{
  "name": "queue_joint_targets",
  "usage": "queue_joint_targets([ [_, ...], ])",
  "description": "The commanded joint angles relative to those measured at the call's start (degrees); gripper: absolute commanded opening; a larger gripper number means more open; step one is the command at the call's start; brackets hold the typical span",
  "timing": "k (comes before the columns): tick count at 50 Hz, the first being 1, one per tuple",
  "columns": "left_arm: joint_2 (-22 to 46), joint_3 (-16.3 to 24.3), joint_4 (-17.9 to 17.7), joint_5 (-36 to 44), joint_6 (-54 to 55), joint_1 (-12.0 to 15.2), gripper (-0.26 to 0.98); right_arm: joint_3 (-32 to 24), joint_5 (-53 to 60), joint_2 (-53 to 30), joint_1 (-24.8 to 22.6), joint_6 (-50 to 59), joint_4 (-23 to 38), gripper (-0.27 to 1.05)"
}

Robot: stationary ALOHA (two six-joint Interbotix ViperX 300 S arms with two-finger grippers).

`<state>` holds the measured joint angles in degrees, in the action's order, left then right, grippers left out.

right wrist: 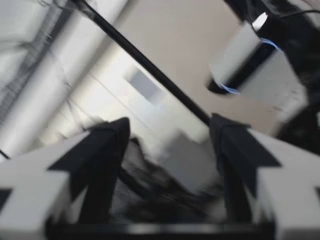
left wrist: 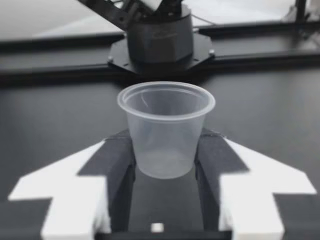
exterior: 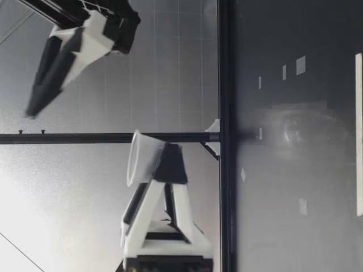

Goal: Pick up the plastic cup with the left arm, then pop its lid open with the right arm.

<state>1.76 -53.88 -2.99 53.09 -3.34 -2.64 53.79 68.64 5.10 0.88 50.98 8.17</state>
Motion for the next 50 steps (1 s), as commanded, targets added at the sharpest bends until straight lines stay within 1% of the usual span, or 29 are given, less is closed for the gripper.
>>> queue_joint_targets([
  [1, -1.93, 1.23, -0.53, 0.26, 3.78, 0.09, 0.06, -0.18, -5.10, 3.08, 1.32, -6.24, 2.55, 0.66],
  [5, -2.20, 1.23, -0.53, 0.88, 7.12, 0.18, 0.06, -0.18, -12.04, 5.01, 1.41, -15.91, 3.96, 0.66],
  [9, -2.46, 0.79, -0.35, 1.41, 7.29, 0.09, 0.06, 0.00, -19.69, 6.94, 1.41, -26.37, 4.04, 0.66],
  [13, -2.99, 0.26, -0.35, 1.58, 7.03, 0.18, 0.06, 0.35, -26.19, 8.88, 1.41, -34.89, 3.78, 0.66],
  [16, -3.52, 0.26, -0.35, 1.41, 6.94, 0.18, 0.06, 0.35, -29.71, 10.11, 1.41, -38.85, 3.34, 0.66],
  [21, -3.78, 0.09, -0.35, 1.05, 6.94, 0.18, 0.06, 0.53, -31.82, 10.55, 1.41, -40.69, 3.16, 0.66],
  [36, -3.34, 0.18, -0.35, 0.62, 6.94, 0.18, 0.06, 0.53, -29.62, 8.44, 1.41, -40.52, 3.16, 0.66],
  [50, -3.34, 0.09, -0.35, 0.53, 6.68, 0.18, 0.06, 0.53, -29.62, 8.44, 1.41, -39.90, 3.16, 0.66],
])
